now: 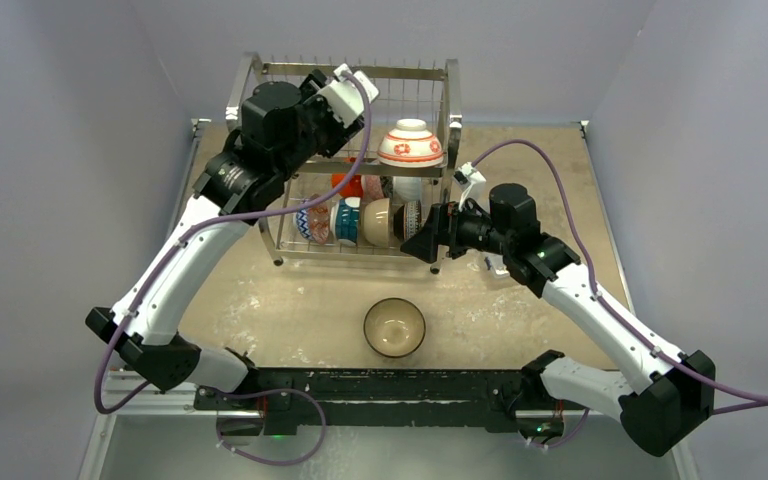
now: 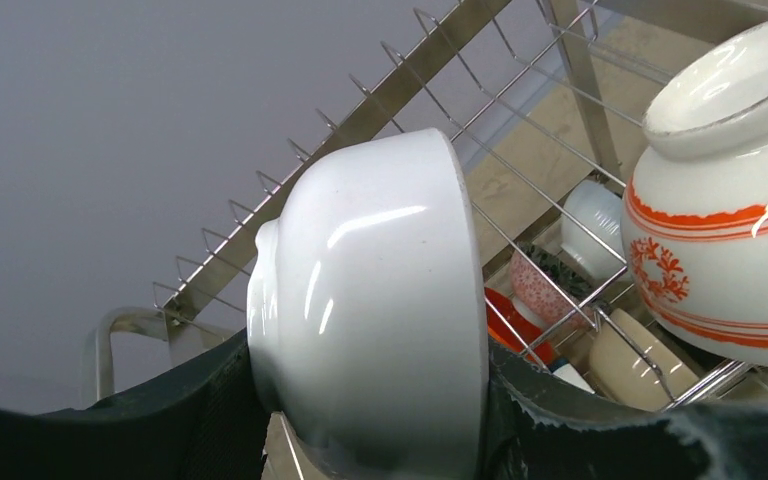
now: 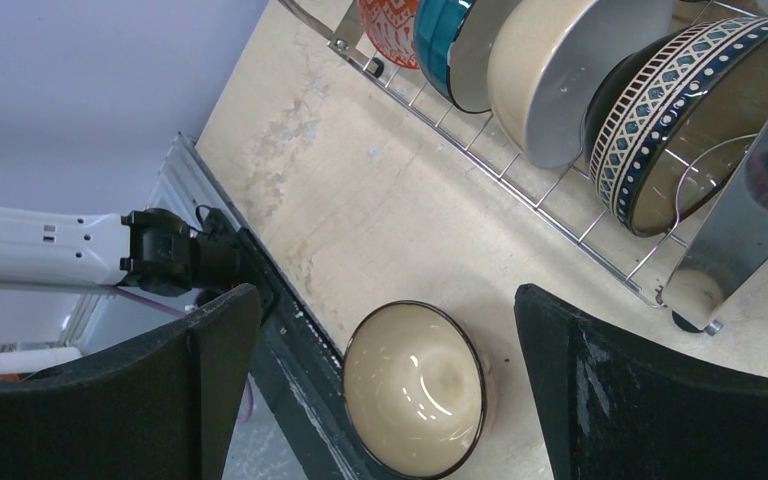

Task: Load the bowls into the dish rack
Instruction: Turn the bowl upside down on the dish rack.

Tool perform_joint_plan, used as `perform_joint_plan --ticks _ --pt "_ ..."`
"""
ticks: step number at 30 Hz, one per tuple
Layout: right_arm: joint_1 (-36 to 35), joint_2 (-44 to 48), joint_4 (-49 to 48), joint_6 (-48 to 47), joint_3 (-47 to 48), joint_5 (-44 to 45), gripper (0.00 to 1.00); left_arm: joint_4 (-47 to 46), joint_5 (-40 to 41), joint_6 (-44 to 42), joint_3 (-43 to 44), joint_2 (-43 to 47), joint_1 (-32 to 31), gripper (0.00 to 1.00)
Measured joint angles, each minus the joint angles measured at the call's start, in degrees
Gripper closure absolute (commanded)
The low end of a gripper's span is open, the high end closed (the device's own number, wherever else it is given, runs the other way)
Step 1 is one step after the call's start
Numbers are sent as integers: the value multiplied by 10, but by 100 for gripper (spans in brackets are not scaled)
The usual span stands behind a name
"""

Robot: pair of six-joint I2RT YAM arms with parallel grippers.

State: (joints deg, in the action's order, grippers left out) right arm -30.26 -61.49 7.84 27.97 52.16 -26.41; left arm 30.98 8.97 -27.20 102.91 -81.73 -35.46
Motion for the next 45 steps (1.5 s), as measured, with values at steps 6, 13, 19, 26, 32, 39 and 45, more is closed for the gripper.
perform_joint_plan --ticks 6,13,19,26,32,39,45 --pt "0 0 0 -2 0 0 1 -1 26 -66 -23 1 -10 100" --pt "0 0 0 -4 0 0 1 -3 24 -135 -46 9 -26 100" --pt "0 0 0 -5 0 0 1 -9 14 -175 -63 32 -29 100" --pt "0 0 0 -6 0 0 1 -29 3 -234 -80 48 -31 100" --pt "0 0 0 -6 0 0 1 -31 -2 -276 -82 55 -32 100" --pt "0 -4 0 -6 0 0 1 -21 7 -325 -87 64 -32 100" --pt "0 -11 -1 -6 0 0 1 -3 0 -337 -95 68 -32 100"
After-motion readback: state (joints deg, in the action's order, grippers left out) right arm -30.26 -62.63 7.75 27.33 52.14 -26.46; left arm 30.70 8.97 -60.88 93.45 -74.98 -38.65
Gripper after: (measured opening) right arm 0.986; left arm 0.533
